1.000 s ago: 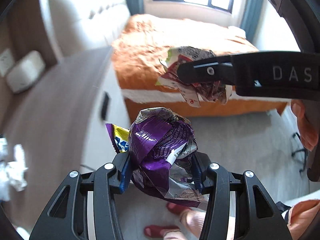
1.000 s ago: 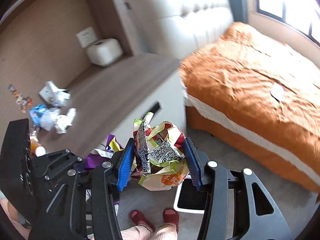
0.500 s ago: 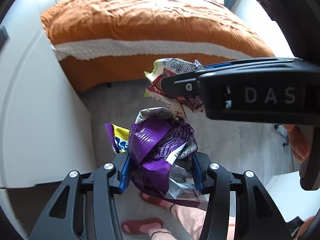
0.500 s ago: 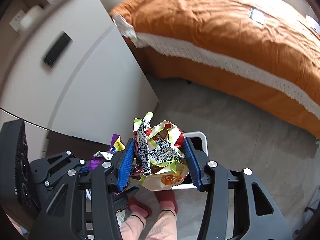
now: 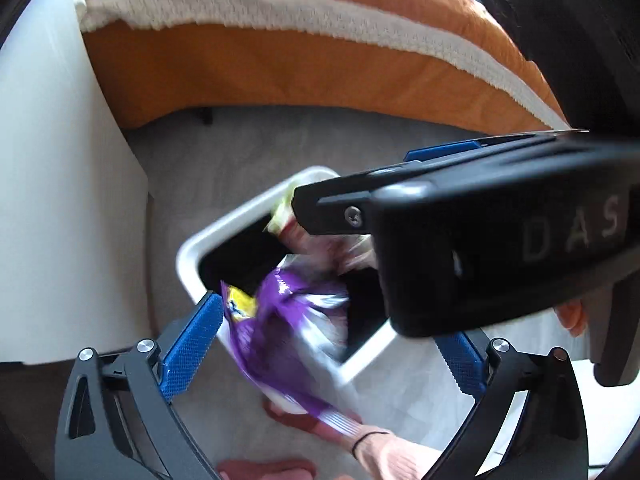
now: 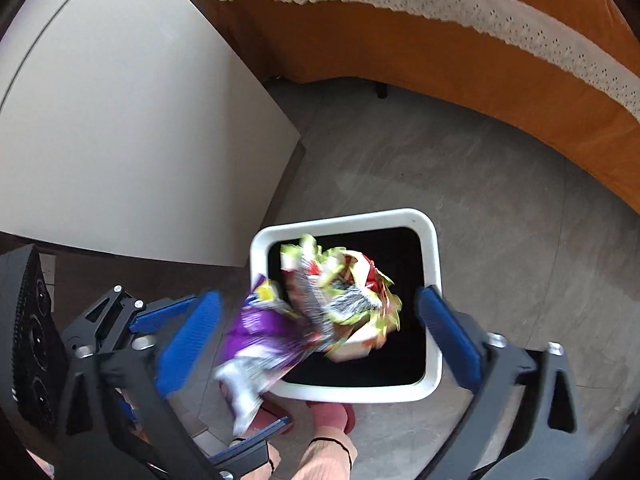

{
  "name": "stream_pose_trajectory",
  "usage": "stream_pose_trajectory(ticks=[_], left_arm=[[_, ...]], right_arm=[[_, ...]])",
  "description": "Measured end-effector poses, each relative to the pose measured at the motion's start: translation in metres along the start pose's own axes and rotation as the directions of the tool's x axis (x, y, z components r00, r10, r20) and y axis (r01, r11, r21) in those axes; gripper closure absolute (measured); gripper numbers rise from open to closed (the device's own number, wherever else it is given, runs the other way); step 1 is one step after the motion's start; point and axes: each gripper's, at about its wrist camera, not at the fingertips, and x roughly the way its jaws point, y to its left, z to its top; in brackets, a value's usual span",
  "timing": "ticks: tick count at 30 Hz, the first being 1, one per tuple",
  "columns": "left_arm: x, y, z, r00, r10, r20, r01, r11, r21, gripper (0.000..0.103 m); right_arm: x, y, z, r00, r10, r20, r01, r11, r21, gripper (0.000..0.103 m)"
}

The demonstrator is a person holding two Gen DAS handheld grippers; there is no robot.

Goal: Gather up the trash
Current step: 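Open both tools to drop the bag and wrapper into the bin, then move both tools back to the desk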

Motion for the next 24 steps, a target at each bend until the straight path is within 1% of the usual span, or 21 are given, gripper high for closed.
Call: stream_pose_trajectory(ticks=[2, 5, 8, 9, 12, 13, 14, 16, 18, 19, 21, 24], left_arm=[[0.001, 0.002, -0.002, 1.0, 0.013, -0.014, -0.013, 1.0, -0.008, 0.005], [-0.013, -0.003, 0.0, 0.999, 0.033, -0.01, -0.033, 0.999, 0.0, 0.005], [-0.041, -0.009, 0.009, 0.999, 0.042, 0.008, -0.041, 0.999, -0.007, 0.005], [-0.05, -0.008, 0.021, 0.999, 0.046, 0.015, -0.046, 0.999, -0.009, 0.005], [-0.097, -0.01, 0.038, 0.996, 0.065, 0.058, -0.063, 0.998, -0.031, 0.005], [-0.119, -0.012, 0.045, 0.995, 0.072, 0.075, -0.069, 0.997, -0.042, 0.005], [-0.137, -0.014, 0.047, 0.992, 0.081, 0.093, -0.077, 0.996, -0.049, 0.005], [-0.181, -0.022, 0.059, 0.983, 0.105, 0.149, -0.097, 0.993, -0.06, 0.005], [-0.221, -0.031, 0.064, 0.973, 0.127, 0.193, -0.115, 0.991, -0.073, 0.005], [-0.247, -0.035, 0.064, 0.965, 0.139, 0.223, -0.123, 0.989, -0.084, 0.005], [-0.282, -0.043, 0.064, 0.951, 0.165, 0.263, -0.142, 0.984, -0.106, 0.005], [-0.336, -0.047, 0.054, 0.921, 0.213, 0.327, -0.174, 0.974, -0.143, 0.005]], right_arm=[[-0.001, -0.003, 0.0, 1.0, -0.013, -0.012, 0.013, 1.0, 0.003, 0.005], [-0.021, 0.0, 0.005, 1.0, -0.021, 0.012, 0.021, 1.0, -0.005, 0.005], [-0.057, 0.01, 0.015, 0.998, -0.028, 0.056, 0.029, 1.0, -0.007, 0.005], [-0.068, 0.014, 0.017, 0.997, -0.034, 0.071, 0.035, 0.999, -0.01, 0.005], [-0.118, 0.028, 0.028, 0.991, -0.044, 0.129, 0.048, 0.998, -0.033, 0.005], [-0.132, 0.034, 0.031, 0.988, -0.039, 0.148, 0.045, 0.998, -0.034, 0.005], [-0.156, 0.043, 0.035, 0.985, -0.021, 0.172, 0.028, 0.999, -0.036, 0.005], [-0.189, 0.057, 0.039, 0.978, 0.007, 0.208, 0.003, 0.999, -0.047, 0.005], [-0.231, 0.076, 0.043, 0.966, 0.032, 0.256, -0.012, 0.997, -0.08, 0.005], [-0.247, 0.086, 0.044, 0.962, 0.041, 0.271, -0.014, 0.995, -0.099, 0.005], [-0.28, 0.109, 0.046, 0.949, 0.06, 0.308, -0.012, 0.988, -0.155, 0.005], [-0.323, 0.146, 0.048, 0.931, 0.113, 0.348, -0.023, 0.967, -0.253, 0.005]])
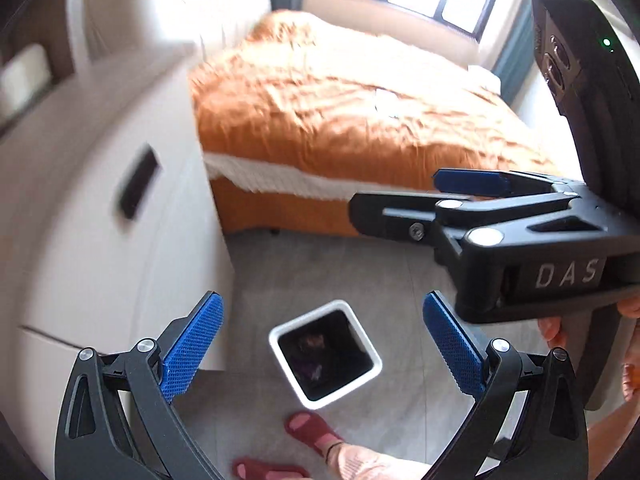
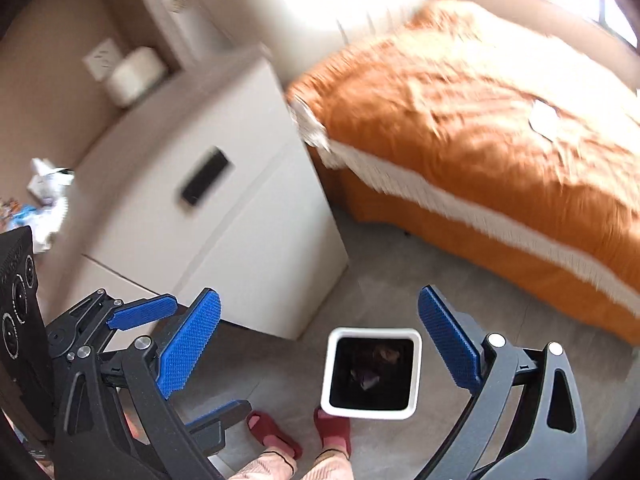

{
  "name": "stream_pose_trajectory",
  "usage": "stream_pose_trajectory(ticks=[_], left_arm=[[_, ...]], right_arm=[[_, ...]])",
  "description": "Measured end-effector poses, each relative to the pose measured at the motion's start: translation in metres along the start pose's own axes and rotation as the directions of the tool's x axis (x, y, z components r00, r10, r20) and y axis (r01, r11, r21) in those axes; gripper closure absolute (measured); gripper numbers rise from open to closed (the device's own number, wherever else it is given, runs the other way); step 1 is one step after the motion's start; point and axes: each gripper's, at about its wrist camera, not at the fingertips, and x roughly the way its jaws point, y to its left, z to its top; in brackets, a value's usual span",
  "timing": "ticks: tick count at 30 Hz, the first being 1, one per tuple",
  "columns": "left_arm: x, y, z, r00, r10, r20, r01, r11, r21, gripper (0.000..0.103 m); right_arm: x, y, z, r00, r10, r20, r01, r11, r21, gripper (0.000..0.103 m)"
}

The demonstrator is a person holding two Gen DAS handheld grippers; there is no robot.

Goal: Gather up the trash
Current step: 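Move both tools back to the desk, then grasp the orange juice cup with the left tool while the right tool grasps the white tissue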

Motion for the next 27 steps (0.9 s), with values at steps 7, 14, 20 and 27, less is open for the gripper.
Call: stream_pose_trajectory(ticks=[7, 14, 20, 27], left_arm=[[-0.101, 0.034, -0.002, 0.968, 0.204, 0.144, -0.183, 0.973, -0.143, 0.005], [-0.189, 0.122, -0.045, 0.841, 0.524, 0.133, -0.421, 0.788, -0.449, 0.005], [-0.23, 0.176, -0.087, 0.732, 0.682, 0.002, -0.535, 0.576, -0.618, 0.005], [-0.227, 0.208, -0.113, 0.712, 0.698, -0.081, -0.551, 0.482, -0.681, 0.005]], right_arm=[[-0.029, 0.102, 0.045, 0.983, 0.162, 0.087, -0.136, 0.959, -0.249, 0.005], [-0.022, 0.217, 0.056, 0.94, 0.333, 0.074, -0.263, 0.846, -0.464, 0.005], [0.01, 0.286, 0.05, 0.922, 0.388, -0.003, -0.322, 0.761, -0.564, 0.005], [0.061, 0.326, 0.053, 0.93, 0.359, -0.078, -0.339, 0.755, -0.561, 0.005]])
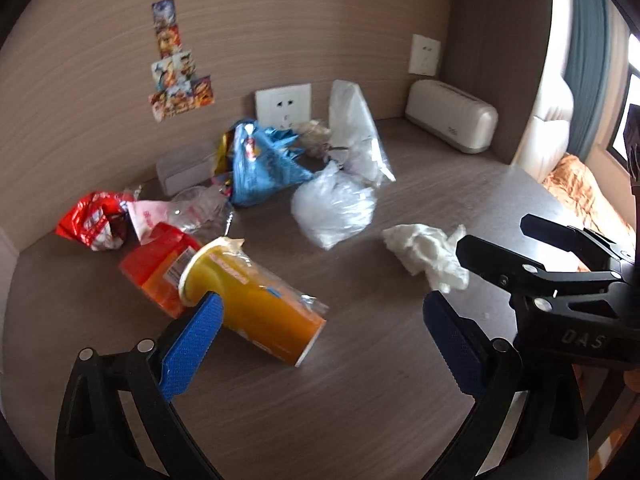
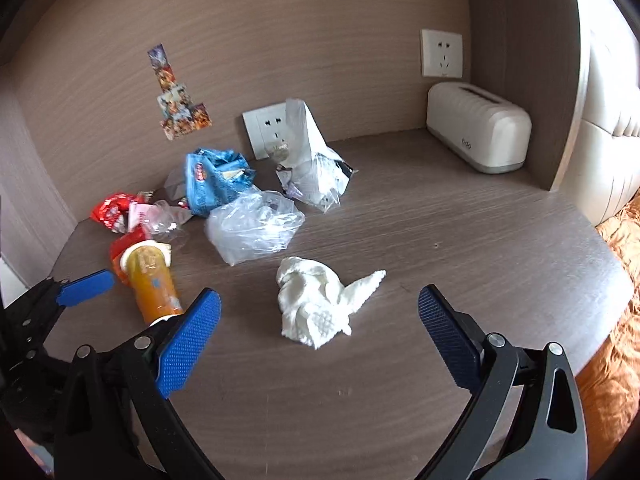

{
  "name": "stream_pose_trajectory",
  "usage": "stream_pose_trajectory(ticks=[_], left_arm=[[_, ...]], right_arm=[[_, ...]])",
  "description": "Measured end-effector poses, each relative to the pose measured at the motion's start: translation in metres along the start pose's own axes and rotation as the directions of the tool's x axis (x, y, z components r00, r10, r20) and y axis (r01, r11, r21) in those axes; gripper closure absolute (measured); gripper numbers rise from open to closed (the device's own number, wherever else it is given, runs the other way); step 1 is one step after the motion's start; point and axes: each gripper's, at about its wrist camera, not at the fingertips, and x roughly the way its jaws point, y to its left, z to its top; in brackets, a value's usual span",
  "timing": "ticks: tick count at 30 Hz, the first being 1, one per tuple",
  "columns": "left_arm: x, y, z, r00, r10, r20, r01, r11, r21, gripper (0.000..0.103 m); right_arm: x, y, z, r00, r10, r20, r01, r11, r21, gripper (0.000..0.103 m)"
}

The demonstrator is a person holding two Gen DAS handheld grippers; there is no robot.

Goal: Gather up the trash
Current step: 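Grasp the orange juice cup with the left tool while the right tool grasps the white tissue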

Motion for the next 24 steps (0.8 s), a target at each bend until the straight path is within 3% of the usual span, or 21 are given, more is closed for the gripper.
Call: stream_pose_trajectory(ticks=[2, 6, 14, 16, 18, 19, 20, 21, 22, 24], left_arm=[[0.01, 0.009, -0.003, 1.0, 0.017, -0.024, -0.017, 1.0, -0.024, 0.005], [0.025, 0.028, -0.001, 0.998, -0.02, -0.059, 0.014, 0.994, -0.105, 0.005], [0.054, 0.047, -0.003, 0.987, -0.037, -0.154, 0.001, 0.974, -0.226, 0.005], [0.058, 0.045, 0.001, 0.988, -0.035, -0.15, 0.002, 0.976, -0.216, 0.007], [0.061, 0.041, 0.005, 0.989, -0.023, -0.143, -0.003, 0.983, -0.183, 0.022], [0.062, 0.039, 0.007, 0.99, -0.024, -0.141, 0.0, 0.986, -0.167, 0.035], [0.065, 0.038, 0.009, 0.99, -0.027, -0.137, 0.005, 0.988, -0.154, 0.051], [0.067, 0.036, 0.012, 0.99, -0.037, -0.136, 0.017, 0.99, -0.141, 0.058], [0.069, 0.034, 0.013, 0.99, -0.045, -0.137, 0.028, 0.992, -0.126, 0.064], [0.068, 0.033, 0.015, 0.989, -0.062, -0.132, 0.048, 0.993, -0.104, 0.064]], right_arm=[[0.015, 0.0, 0.003, 0.999, -0.027, -0.022, 0.028, 1.0, 0.003, 0.005], [0.034, 0.004, 0.004, 0.996, -0.075, -0.051, 0.073, 0.997, -0.031, 0.005], [0.06, 0.018, 0.001, 0.99, -0.109, -0.09, 0.102, 0.992, -0.078, 0.005], [0.063, 0.021, -0.001, 0.989, -0.104, -0.103, 0.095, 0.992, -0.086, 0.02], [0.065, 0.024, -0.003, 0.987, -0.126, -0.105, 0.116, 0.989, -0.095, 0.039], [0.064, 0.025, -0.003, 0.987, -0.126, -0.098, 0.116, 0.988, -0.098, 0.049], [0.063, 0.028, -0.003, 0.987, -0.126, -0.101, 0.115, 0.988, -0.105, 0.053], [0.063, 0.029, -0.003, 0.986, -0.128, -0.103, 0.117, 0.987, -0.108, 0.056], [0.062, 0.03, -0.003, 0.986, -0.13, -0.104, 0.118, 0.987, -0.112, 0.058], [0.06, 0.031, -0.002, 0.986, -0.123, -0.109, 0.111, 0.988, -0.108, 0.059]])
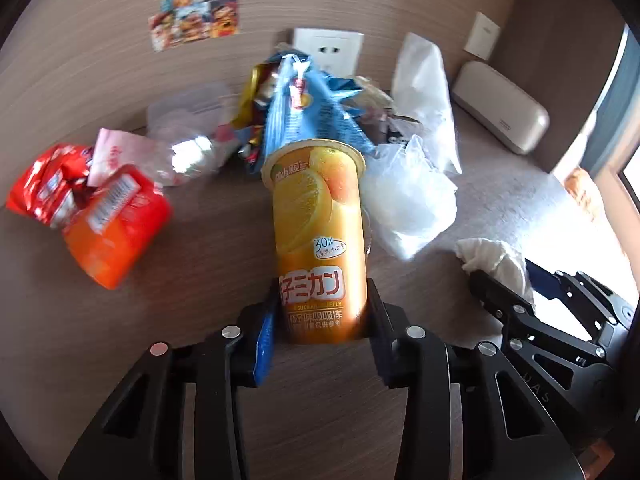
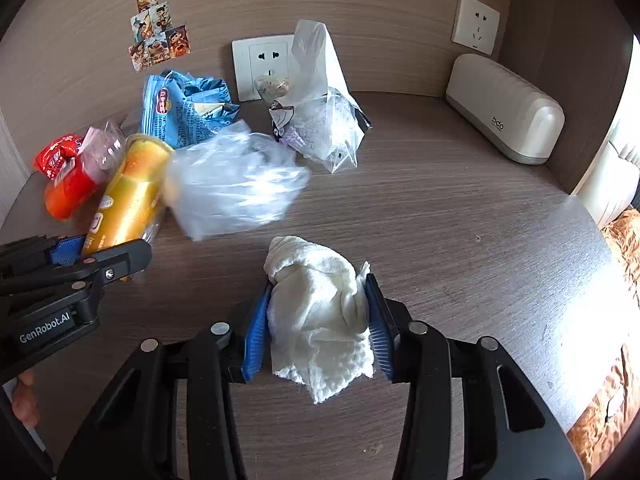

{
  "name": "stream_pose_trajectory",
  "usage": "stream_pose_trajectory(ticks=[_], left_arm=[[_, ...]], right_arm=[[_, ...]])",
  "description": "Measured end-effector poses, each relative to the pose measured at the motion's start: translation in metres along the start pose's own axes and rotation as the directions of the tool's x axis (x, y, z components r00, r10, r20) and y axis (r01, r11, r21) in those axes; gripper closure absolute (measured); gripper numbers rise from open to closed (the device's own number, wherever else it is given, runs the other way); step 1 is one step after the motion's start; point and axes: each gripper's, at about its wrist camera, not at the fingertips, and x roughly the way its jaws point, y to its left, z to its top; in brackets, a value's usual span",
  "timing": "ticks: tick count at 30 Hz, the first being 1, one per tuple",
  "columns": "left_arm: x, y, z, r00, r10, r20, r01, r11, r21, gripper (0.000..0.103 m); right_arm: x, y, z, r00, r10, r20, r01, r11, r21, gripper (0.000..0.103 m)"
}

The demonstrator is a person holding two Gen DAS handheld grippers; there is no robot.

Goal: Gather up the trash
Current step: 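Grasp the orange juice cup with the left tool while the right tool grasps the white tissue, then carry the juice cup and tissue with both tools over the white bin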

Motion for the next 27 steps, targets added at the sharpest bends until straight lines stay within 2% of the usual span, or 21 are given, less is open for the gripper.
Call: stream_pose_trajectory(ticks=[7, 10, 14, 20, 27], left_arm=[[-0.021, -0.007, 0.0, 0.996, -0.011, 0.088, 0.001, 0.994, 0.113, 0.065], [-0.039, -0.016, 0.001, 0.99, -0.001, 0.138, -0.024, 0.983, 0.183, 0.065], [-0.065, -0.023, 0.004, 0.985, -0.023, 0.171, -0.021, 0.968, 0.252, 0.065], [-0.09, -0.062, -0.005, 0.981, -0.112, 0.159, 0.051, 0.937, 0.345, 0.065], [-0.101, -0.126, -0.029, 0.963, -0.251, 0.096, 0.179, 0.866, 0.467, 0.064]], right_arm=[[-0.02, -0.009, 0.003, 1.0, 0.015, 0.025, -0.017, 0.998, 0.055, 0.059], [-0.038, -0.015, 0.005, 0.998, 0.026, 0.061, -0.031, 0.996, 0.085, 0.059], [-0.066, -0.024, 0.007, 0.993, 0.023, 0.114, -0.035, 0.994, 0.108, 0.059], [-0.11, -0.05, -0.005, 0.985, -0.011, 0.169, -0.018, 0.985, 0.171, 0.059], [-0.155, -0.093, -0.046, 0.98, -0.117, 0.159, 0.069, 0.958, 0.278, 0.059]])
